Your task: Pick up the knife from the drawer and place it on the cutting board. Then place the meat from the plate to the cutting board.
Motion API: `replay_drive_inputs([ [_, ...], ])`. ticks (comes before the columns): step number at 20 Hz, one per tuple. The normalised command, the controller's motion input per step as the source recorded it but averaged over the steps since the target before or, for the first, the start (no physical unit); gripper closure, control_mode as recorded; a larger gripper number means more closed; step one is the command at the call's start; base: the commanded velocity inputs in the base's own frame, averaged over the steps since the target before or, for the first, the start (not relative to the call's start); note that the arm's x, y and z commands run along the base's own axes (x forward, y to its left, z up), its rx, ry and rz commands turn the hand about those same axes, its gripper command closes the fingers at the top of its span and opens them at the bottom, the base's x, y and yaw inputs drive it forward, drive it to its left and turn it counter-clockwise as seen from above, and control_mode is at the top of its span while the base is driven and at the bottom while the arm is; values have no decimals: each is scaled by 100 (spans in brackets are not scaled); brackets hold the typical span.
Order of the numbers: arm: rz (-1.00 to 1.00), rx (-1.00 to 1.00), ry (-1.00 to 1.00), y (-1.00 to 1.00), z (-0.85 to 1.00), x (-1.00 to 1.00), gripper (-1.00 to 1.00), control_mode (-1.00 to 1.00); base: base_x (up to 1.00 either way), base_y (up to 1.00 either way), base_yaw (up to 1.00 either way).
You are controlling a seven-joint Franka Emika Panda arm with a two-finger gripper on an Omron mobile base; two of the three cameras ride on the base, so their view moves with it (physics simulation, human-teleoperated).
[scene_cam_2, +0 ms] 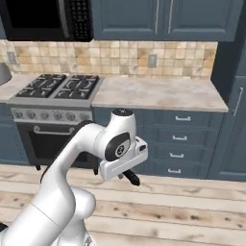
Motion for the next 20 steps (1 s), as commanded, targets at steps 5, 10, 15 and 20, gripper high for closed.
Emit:
replay_drive_inputs([
  [5, 0, 0, 0, 0, 0, 0, 100, 100, 35, 8, 44],
  [10, 0, 0, 0, 0, 0, 0, 100, 100, 35, 12, 44],
  [15, 0, 0, 0, 0, 0, 0, 100, 100, 36, 20, 45],
  [20, 0, 0, 0, 0, 0, 0, 100, 100, 34, 44, 46],
])
